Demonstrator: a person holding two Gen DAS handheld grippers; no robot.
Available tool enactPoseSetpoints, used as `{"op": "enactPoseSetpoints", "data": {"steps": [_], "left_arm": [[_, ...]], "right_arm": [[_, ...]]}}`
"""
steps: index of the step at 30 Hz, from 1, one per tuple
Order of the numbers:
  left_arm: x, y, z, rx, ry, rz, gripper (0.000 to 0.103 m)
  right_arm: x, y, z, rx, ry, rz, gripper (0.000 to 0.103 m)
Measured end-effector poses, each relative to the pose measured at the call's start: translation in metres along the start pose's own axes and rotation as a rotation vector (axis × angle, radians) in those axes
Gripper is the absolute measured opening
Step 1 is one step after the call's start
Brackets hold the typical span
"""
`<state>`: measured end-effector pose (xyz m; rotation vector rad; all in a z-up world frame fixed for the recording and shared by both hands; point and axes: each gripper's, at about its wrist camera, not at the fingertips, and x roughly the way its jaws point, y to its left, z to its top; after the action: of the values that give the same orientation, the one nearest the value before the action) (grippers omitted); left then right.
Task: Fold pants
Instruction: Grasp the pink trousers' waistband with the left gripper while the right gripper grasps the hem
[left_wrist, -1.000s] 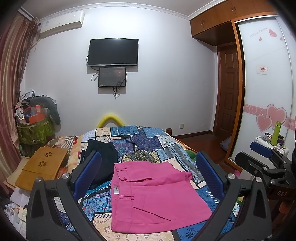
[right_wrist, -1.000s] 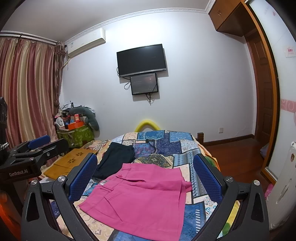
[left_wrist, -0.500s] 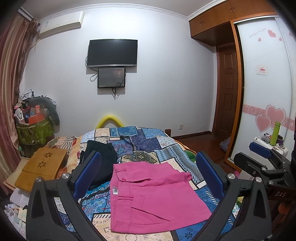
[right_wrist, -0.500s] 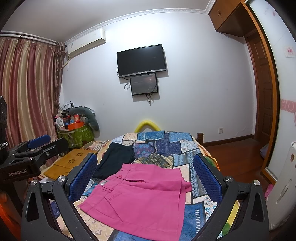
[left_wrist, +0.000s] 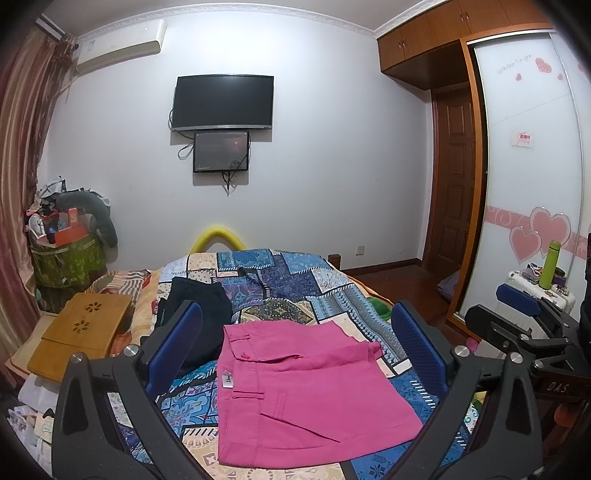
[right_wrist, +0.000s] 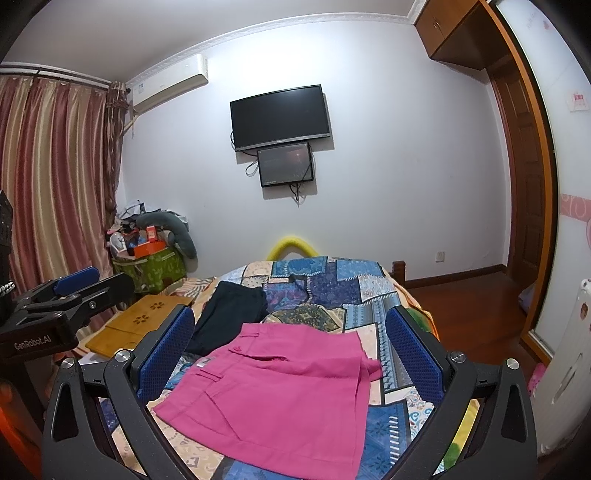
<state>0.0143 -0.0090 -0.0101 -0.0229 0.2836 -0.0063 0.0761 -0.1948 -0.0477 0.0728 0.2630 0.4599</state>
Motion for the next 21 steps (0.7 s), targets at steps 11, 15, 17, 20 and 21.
{"op": "enactPoseSetpoints", "data": {"steps": [11,15,17,20,21], "left_arm": [[0.088,0.024,-0.015,-0.057,0.187,0.011,0.103],[0.138,0.046,-0.033,-0.076,0.311,0.036,0.103],[0.161,0.057,-0.043,-0.081,0.37,0.047,0.103],[0.194,0.074,-0.06,-0.08,0.455,0.066,0.101],[0.203,0.08,-0.065,-0.077,0.479,0.072,0.1]], "right_arm": [[0.049,-0.032,-0.024,0.048,0.116,-0.034,0.103],[0.084,-0.055,-0.046,0.053,0.206,-0.072,0.103],[0.102,-0.067,-0.057,0.048,0.262,-0.084,0.103],[0.123,-0.082,-0.07,0.049,0.338,-0.087,0.103],[0.129,-0.087,-0.074,0.05,0.36,-0.083,0.103]]}}
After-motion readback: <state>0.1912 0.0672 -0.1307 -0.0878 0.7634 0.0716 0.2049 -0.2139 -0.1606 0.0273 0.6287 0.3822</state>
